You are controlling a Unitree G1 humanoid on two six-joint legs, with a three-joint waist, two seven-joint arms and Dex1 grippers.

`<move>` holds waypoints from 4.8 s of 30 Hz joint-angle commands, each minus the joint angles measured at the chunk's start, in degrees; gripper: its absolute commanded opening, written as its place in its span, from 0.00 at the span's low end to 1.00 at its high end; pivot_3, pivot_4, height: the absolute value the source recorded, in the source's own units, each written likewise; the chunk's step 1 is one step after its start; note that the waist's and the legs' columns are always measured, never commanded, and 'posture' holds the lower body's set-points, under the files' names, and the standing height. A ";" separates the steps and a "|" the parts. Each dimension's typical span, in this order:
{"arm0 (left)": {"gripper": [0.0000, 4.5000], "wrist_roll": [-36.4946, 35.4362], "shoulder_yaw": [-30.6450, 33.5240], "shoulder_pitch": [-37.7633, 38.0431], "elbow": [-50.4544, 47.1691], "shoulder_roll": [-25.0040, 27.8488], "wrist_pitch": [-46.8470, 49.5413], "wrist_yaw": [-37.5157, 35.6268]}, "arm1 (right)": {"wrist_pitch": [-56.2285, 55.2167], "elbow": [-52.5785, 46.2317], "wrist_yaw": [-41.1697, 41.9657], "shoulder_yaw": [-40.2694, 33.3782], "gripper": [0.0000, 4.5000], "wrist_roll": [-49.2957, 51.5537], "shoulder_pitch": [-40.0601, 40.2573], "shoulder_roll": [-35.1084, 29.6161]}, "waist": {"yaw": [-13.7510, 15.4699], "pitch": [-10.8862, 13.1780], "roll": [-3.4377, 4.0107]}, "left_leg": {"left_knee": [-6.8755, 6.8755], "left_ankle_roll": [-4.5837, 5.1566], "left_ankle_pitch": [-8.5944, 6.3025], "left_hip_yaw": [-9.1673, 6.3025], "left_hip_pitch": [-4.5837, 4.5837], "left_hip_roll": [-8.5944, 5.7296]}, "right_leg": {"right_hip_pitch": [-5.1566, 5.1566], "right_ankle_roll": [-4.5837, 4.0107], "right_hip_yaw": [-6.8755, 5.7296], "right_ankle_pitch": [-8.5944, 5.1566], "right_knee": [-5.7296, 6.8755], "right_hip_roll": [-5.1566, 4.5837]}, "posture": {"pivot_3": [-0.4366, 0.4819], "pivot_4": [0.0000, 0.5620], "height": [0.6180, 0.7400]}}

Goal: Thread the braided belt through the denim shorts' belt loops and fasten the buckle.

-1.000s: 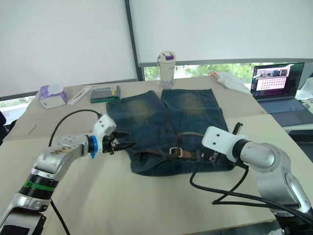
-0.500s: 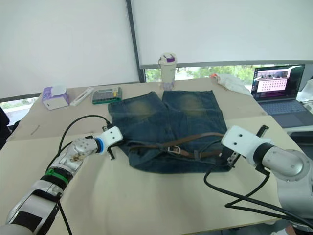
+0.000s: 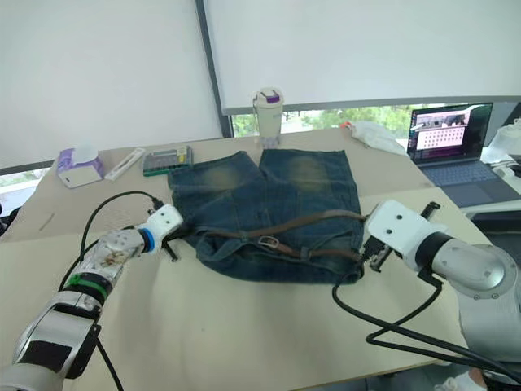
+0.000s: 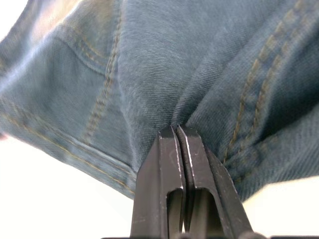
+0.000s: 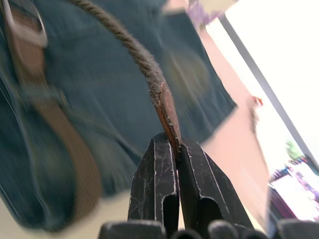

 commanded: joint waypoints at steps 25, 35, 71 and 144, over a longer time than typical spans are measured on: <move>0.49 -7.12 -9.48 2.73 -57.63 -1.92 26.94 -10.43 | 4.08 5.11 1.47 27.57 0.00 -1.85 -20.60 2.95 | 1.23 0.06 -0.11 | 0.36 -0.01 -0.05 -0.10 -0.16 -0.08 | 0.06 0.03 -0.07 0.02 -0.08 -0.05 | 0.48 0.27 1.00; 0.00 -2.75 -7.43 6.47 -51.02 -0.68 19.77 -8.04 | 10.16 5.59 -2.38 25.68 0.31 0.26 -17.67 7.87 | 1.18 0.05 -0.09 | 0.36 -0.02 -0.05 -0.15 -0.14 -0.05 | 0.04 0.02 -0.04 0.02 -0.06 -0.03 | 0.48 0.27 1.00; 0.00 8.52 -10.62 10.33 -48.32 -3.25 9.80 -1.97 | 13.00 10.49 -8.92 23.55 0.01 -1.79 -10.41 13.85 | 1.72 0.04 -0.08 | 0.37 -0.02 -0.06 -0.13 -0.14 -0.09 | 0.04 0.02 -0.04 0.03 -0.05 -0.07 | 0.48 0.27 1.00; 0.22 -5.34 -6.01 10.73 -47.39 -14.55 15.01 -1.02 | -9.01 17.62 0.26 28.56 0.00 -10.26 -18.05 3.52 | 1.83 0.05 -0.08 | 0.38 -0.04 -0.04 -0.09 -0.15 -0.06 | 0.05 0.03 -0.05 0.03 -0.06 -0.08 | 0.48 0.27 1.00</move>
